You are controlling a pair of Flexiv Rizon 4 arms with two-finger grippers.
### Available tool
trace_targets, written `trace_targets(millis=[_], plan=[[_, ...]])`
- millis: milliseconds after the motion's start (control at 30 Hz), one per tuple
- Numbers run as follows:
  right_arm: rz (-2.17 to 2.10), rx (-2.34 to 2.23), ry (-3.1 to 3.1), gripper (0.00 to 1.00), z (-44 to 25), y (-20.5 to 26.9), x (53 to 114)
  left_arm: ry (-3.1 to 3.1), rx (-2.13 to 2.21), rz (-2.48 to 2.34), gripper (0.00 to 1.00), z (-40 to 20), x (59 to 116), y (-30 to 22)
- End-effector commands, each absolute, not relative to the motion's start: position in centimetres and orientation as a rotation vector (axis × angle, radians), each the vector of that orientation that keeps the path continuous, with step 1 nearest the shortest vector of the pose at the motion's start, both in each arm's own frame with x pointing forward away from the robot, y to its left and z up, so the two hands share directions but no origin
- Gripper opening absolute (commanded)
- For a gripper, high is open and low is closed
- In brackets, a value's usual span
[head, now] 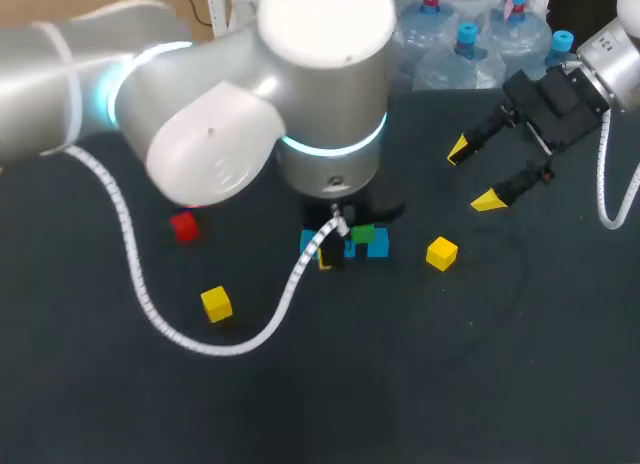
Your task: Place the blue cubes, place green cubes on the blue cubes, place the yellow cubes on the green cubes, then place the red cubes on the yellow cubes, and place purple cube on the red cubes.
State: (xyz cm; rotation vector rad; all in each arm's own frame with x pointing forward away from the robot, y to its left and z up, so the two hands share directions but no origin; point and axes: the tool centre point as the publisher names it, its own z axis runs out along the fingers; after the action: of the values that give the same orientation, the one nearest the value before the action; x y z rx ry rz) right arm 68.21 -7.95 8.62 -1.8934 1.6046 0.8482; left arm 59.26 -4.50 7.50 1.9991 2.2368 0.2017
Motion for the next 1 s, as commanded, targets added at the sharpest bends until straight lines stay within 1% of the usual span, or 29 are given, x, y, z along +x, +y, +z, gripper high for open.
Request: trace_targets(millis=[33,333,600,1000], plan=[[0.848,-1.893,1.603,1.00,8.6,-7.9,68.2,2.272,2.051,0.219,0.00,7.8,61.6,-6.1],[0.848,-1.893,1.603,1.00,8.6,-7.9,68.2,2.246,2.102,0.229,0.00,8.3,64.3,-7.1],[0.848,-1.893,1.603,1.00,8.6,-7.9,68.2,2.244,2.111,0.194,0.00,7.8,63.9,-7.2],[0.848,-1.893,1.603,1.00,8.6,-7.9,68.2,2.270,2.034,0.149,0.00,6.6,64.2,-6.1]])
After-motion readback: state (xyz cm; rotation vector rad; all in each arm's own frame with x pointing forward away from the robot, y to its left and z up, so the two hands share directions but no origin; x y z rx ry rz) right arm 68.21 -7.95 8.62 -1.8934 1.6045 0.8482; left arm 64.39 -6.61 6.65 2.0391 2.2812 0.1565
